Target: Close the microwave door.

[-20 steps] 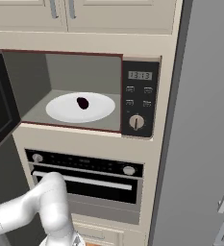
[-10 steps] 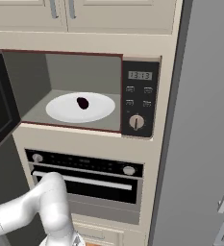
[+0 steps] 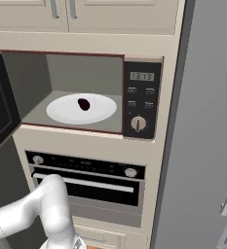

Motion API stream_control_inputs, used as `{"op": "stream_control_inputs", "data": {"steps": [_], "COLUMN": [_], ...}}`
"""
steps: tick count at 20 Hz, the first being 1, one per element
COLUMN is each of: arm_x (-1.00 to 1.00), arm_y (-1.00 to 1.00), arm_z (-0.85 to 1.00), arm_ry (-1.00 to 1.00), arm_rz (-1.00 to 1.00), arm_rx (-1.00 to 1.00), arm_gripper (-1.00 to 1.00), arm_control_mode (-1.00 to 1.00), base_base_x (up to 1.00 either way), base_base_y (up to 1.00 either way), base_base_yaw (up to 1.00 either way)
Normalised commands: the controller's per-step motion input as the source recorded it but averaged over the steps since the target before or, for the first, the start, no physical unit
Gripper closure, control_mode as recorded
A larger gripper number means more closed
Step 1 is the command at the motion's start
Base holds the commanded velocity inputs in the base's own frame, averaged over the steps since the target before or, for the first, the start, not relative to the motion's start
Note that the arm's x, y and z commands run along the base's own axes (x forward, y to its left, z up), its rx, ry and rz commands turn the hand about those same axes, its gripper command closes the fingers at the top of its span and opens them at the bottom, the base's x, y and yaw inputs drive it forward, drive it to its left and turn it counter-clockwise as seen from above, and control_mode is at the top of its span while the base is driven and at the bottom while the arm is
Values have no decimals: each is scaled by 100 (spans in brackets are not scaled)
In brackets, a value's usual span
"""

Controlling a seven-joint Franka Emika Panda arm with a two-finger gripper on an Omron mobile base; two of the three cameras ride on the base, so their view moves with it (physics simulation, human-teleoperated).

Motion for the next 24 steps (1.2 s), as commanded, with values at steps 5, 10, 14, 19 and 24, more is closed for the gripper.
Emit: {"op": "stream_control_inputs", "data": {"steps": [5, 10, 14, 19, 24], "arm_x": [5, 5, 0, 0, 0], "arm_y": [-72, -64, -75, -80, -75], "arm_z": [0, 0, 0, 0, 0], "arm_ry": [-6, -4, -10, -7, -1], "arm_rz": [3, 8, 11, 11, 11], "arm_rx": [1, 0, 0, 0, 0], "arm_gripper": [-100, -100, -100, -100, -100], "arm_control_mode": [-100, -100, -100, -100, -100], "base_base_x": [0, 0, 0, 0, 0], "base_base_y": [0, 0, 0, 0, 0], "base_base_yaw": [0, 0, 0, 0, 0]}}
